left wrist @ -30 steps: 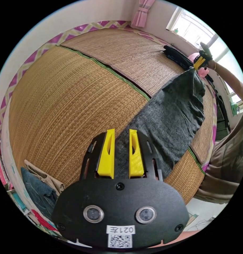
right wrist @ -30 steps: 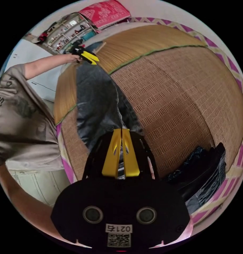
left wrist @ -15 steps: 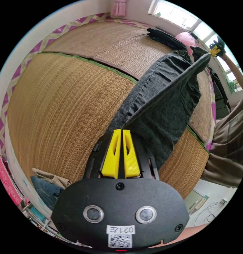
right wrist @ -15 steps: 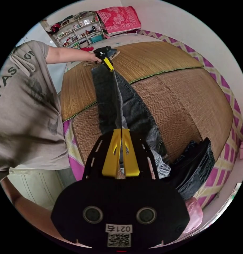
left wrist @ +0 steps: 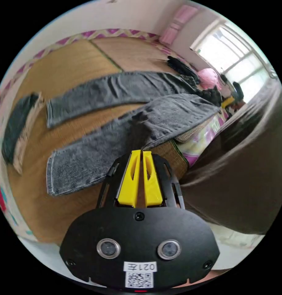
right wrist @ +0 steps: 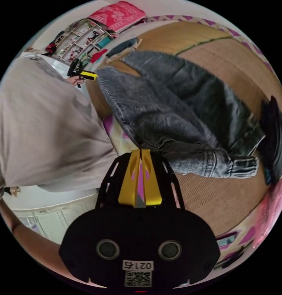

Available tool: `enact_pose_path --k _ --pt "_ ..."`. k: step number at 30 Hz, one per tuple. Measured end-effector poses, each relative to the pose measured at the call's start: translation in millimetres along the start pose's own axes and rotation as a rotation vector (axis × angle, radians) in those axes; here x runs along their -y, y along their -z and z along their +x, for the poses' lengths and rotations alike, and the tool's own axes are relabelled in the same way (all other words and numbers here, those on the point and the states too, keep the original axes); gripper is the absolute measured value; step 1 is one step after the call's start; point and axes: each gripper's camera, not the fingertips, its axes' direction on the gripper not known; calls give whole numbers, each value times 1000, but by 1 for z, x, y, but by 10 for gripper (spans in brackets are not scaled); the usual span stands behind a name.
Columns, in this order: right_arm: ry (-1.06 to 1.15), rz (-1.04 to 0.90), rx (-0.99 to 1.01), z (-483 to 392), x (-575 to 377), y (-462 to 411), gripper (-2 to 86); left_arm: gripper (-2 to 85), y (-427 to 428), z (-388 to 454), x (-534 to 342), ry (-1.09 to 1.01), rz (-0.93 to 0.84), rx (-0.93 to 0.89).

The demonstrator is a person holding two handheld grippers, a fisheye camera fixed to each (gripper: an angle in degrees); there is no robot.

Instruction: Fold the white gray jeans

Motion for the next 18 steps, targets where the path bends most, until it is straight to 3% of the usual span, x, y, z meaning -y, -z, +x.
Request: enact_pose_path --k 3,6,12,16,18 --pt "-184 -47 -18 15 -27 -74 -2 -5 -66 -25 -49 227 -26 -146" --pt "-353 -47 20 31 -51 -103 4 -5 -82 -44 -78 354 57 -300" --pt "-333 58 175 37 -82 -57 4 -9 -66 -46 -114 266 29 -221" --pt "-432 427 45 55 -110 -3 -1 -9 -54 -52 -138 329 142 -198" --pt "-523 522 -42 69 -118 0 -4 -9 -59 -49 -144 358 200 -203"
